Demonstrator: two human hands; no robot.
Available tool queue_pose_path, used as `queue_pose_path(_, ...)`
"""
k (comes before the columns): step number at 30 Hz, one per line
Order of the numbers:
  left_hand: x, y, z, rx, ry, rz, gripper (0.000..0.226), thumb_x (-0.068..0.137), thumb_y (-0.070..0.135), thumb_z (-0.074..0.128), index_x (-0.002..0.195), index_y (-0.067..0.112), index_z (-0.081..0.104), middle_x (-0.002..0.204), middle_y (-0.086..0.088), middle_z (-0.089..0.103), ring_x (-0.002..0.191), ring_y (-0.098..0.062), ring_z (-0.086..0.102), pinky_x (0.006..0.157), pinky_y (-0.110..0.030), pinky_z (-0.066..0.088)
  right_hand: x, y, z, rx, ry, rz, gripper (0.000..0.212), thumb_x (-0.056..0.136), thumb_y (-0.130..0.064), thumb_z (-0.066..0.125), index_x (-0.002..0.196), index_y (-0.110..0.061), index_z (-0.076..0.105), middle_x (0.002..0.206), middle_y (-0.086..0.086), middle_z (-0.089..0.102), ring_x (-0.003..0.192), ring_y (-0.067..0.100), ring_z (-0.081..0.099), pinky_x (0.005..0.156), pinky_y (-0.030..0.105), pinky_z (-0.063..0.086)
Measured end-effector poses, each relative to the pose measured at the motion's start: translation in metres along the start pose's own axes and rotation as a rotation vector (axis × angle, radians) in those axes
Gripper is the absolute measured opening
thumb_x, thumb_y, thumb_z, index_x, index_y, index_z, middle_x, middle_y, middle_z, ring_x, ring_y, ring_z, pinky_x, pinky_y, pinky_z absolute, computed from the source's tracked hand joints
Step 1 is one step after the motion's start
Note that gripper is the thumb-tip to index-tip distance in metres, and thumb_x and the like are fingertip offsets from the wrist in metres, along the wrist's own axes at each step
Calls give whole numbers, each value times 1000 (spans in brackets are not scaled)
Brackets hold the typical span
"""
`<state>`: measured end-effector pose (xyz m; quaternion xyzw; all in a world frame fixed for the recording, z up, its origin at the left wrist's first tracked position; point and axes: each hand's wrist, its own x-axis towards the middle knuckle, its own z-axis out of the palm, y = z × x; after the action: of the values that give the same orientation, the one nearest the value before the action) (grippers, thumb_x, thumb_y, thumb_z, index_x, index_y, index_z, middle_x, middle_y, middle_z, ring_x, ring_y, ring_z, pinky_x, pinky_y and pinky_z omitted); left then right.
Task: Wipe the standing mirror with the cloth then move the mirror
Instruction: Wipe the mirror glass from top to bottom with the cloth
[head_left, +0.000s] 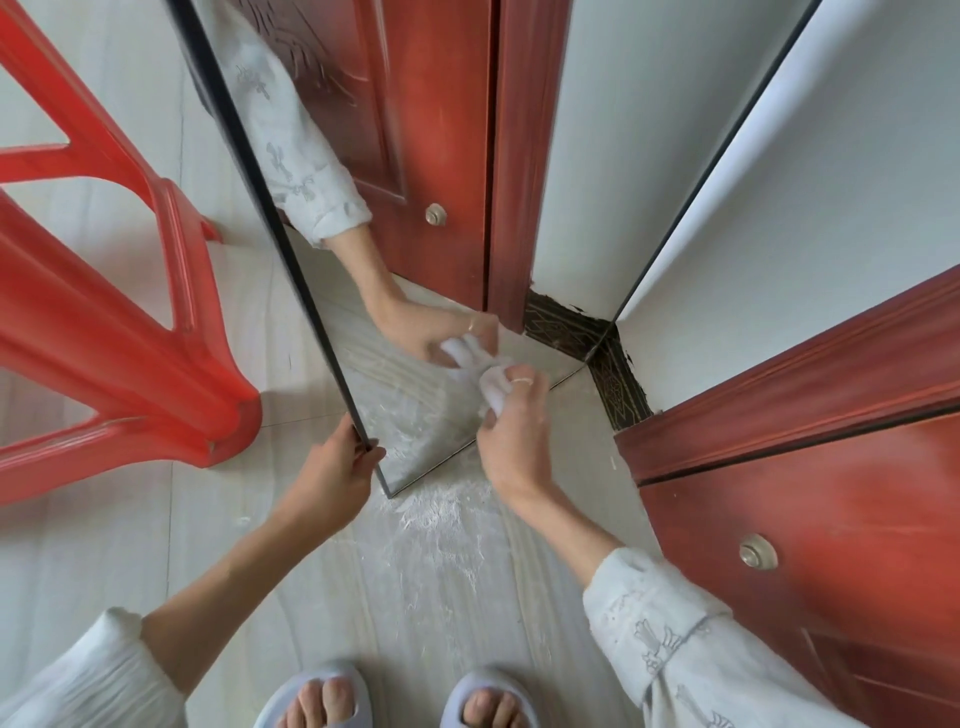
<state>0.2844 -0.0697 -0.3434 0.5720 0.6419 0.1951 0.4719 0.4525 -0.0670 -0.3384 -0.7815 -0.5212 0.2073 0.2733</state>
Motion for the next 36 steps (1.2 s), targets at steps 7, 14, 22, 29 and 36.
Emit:
queue_pose_path(7, 3, -2, -4, 45, -26, 41, 11, 89, 4, 52, 89, 14, 46, 83, 6, 56, 96, -27, 60, 80, -29, 40, -28, 27, 39, 69, -515, -39, 29, 81, 4, 50, 110, -1, 49, 112, 15, 56, 99, 30, 57, 74, 24, 38)
queue_pose_path(14, 2, -6, -1, 36, 13, 58, 29, 90, 6, 52, 74, 28, 41, 76, 19, 51, 85, -14, 54, 79, -27, 39, 22, 68, 31, 102, -182, 389, 31, 81, -3, 53, 112, 2, 52, 109, 21, 63, 102, 32, 61, 77, 30, 44)
queue_pose_path(22, 4, -10, -1, 96, 18, 66, 32, 91, 10, 51, 72, 31, 38, 71, 16, 51, 74, -15, 52, 73, -32, 41, -1, 30, 47, 144, -116, 187, 33, 79, 6, 47, 111, -1, 46, 113, 12, 49, 97, 27, 56, 79, 24, 41)
queue_pose_path(29, 1, -7, -5, 45, -29, 86, 7, 91, 7, 50, 94, 13, 48, 97, -1, 64, 102, -23, 59, 76, -23, 40, -25, 49, 71, 91, -675, 218, 41, 80, 1, 45, 120, -8, 50, 121, 15, 60, 111, 28, 56, 80, 22, 42)
queue_pose_path(36, 2, -12, -2, 20, -58, 73, 32, 91, 9, 51, 74, 33, 37, 77, 24, 46, 100, -20, 59, 79, -23, 38, 36, 89, 48, 318, -126, 785, 37, 82, 3, 46, 119, 1, 50, 122, 22, 58, 110, 35, 56, 87, 35, 46)
